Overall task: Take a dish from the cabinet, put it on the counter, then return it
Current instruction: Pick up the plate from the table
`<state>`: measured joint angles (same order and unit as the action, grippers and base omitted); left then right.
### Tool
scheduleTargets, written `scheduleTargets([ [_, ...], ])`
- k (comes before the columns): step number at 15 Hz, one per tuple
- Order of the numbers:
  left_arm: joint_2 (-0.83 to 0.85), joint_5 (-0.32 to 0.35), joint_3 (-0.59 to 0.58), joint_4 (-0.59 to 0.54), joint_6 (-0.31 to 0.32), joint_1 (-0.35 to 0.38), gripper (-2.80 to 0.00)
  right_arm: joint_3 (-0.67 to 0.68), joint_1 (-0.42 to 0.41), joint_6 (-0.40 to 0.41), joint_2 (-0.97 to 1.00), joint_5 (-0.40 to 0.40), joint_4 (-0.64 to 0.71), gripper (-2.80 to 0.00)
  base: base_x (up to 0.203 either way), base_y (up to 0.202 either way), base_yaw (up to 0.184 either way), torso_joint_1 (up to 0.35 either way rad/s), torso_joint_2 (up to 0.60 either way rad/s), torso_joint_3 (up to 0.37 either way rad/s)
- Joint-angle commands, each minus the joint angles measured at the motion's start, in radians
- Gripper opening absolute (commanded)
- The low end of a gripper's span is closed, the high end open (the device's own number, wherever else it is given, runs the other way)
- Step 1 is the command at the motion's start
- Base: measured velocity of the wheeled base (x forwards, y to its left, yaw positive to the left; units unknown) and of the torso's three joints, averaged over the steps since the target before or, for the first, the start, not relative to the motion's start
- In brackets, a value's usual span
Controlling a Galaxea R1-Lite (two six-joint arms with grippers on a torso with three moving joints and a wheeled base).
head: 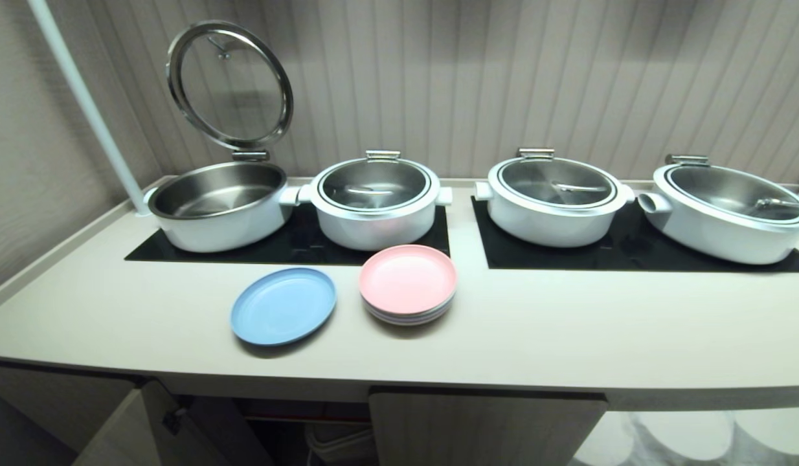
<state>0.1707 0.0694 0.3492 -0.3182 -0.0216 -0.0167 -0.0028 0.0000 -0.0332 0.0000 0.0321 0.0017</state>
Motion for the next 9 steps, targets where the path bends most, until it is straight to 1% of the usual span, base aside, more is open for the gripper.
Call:
scheduleTargets([
  [1, 0.213, 0.005, 0.068, -0.024, -0.039, -0.007, -2.80, 0.000, 0.002, -0.001, 0.000, 0.000, 0.000, -2.80, 0.000, 0.000, 0.000, 0.000, 0.00, 0.000],
  [3, 0.313, 0.009, 0.090, -0.031, -0.053, -0.012, -2.80, 0.000, 0.000, -0.001, 0.000, 0.000, 0.000, -2.80, 0.000, 0.000, 0.000, 0.000, 0.00, 0.000],
  [6, 0.444, 0.011, 0.140, -0.031, -0.058, -0.017, -2.80, 0.000, 0.001, -0.001, 0.000, 0.000, 0.000, -2.80, 0.000, 0.000, 0.000, 0.000, 0.00, 0.000],
  [7, 0.493, 0.012, 0.152, -0.022, -0.058, -0.018, -2.80, 0.000, 0.000, -0.001, 0.000, 0.000, 0.000, -2.80, 0.000, 0.000, 0.000, 0.000, 0.00, 0.000],
  [9, 0.625, 0.010, 0.164, 0.046, -0.059, -0.016, -2.80, 0.000, 0.002, -0.001, 0.000, 0.000, 0.000, -2.80, 0.000, 0.000, 0.000, 0.000, 0.00, 0.000],
])
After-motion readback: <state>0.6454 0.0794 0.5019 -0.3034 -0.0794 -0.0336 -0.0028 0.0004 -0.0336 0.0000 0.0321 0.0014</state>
